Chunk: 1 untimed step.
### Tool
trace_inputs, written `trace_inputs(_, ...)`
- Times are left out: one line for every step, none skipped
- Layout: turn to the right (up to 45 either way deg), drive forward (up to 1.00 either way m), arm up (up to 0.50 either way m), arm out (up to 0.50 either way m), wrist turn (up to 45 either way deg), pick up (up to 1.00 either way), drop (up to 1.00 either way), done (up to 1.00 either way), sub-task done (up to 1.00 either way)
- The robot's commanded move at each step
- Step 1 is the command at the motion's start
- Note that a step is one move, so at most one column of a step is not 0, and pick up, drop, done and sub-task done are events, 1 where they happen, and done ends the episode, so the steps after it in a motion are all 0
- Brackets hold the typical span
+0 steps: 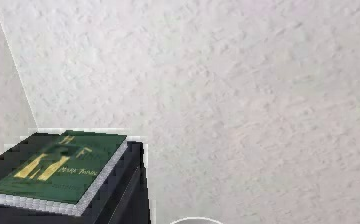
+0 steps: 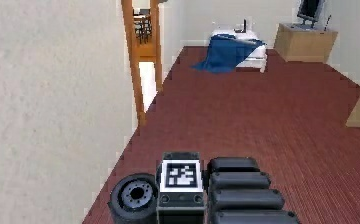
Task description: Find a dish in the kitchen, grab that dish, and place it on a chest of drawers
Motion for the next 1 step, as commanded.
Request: trace_inputs(3.0, 0.0, 0.0, 0.0, 0.0, 0.0, 0.0, 0.0, 0.0)
